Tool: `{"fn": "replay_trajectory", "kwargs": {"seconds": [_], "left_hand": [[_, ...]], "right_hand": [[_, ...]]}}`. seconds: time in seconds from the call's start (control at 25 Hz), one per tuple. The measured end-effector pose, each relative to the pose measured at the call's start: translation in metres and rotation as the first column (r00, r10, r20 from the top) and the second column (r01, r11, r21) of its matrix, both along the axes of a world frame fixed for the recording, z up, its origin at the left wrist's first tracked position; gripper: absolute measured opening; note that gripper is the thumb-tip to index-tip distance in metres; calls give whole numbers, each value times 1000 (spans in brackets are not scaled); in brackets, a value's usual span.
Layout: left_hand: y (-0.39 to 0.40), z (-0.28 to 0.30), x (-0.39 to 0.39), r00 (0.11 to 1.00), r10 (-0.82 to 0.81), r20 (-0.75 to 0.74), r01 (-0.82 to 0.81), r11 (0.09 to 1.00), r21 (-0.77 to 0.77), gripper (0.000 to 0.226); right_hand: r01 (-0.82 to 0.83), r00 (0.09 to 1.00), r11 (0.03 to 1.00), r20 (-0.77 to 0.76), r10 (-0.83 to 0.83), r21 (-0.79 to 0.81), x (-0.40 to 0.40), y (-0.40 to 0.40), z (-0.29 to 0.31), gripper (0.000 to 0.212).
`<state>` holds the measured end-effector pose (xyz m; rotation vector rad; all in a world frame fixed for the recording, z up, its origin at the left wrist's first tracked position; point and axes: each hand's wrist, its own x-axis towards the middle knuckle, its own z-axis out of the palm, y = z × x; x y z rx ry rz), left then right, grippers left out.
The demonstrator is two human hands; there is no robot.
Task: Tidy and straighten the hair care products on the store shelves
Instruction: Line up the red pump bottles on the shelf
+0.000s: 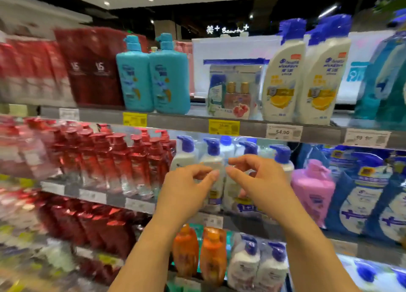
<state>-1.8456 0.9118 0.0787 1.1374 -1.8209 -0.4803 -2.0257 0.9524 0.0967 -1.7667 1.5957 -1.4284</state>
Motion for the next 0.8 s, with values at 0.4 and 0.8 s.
{"fn": "replay_trajectory", "kwargs": {"seconds": [0.4, 0.8], "left_hand": [[32, -37, 264, 974, 223, -47, -217, 970, 106, 17], [-14, -50, 381, 944, 307, -120, -281, 940, 192, 16]], "right_hand": [[-273, 962, 959, 3, 274, 74, 249, -18, -32, 5], [-312, 947, 932, -23, 322, 186, 359, -64, -37, 5]]}}
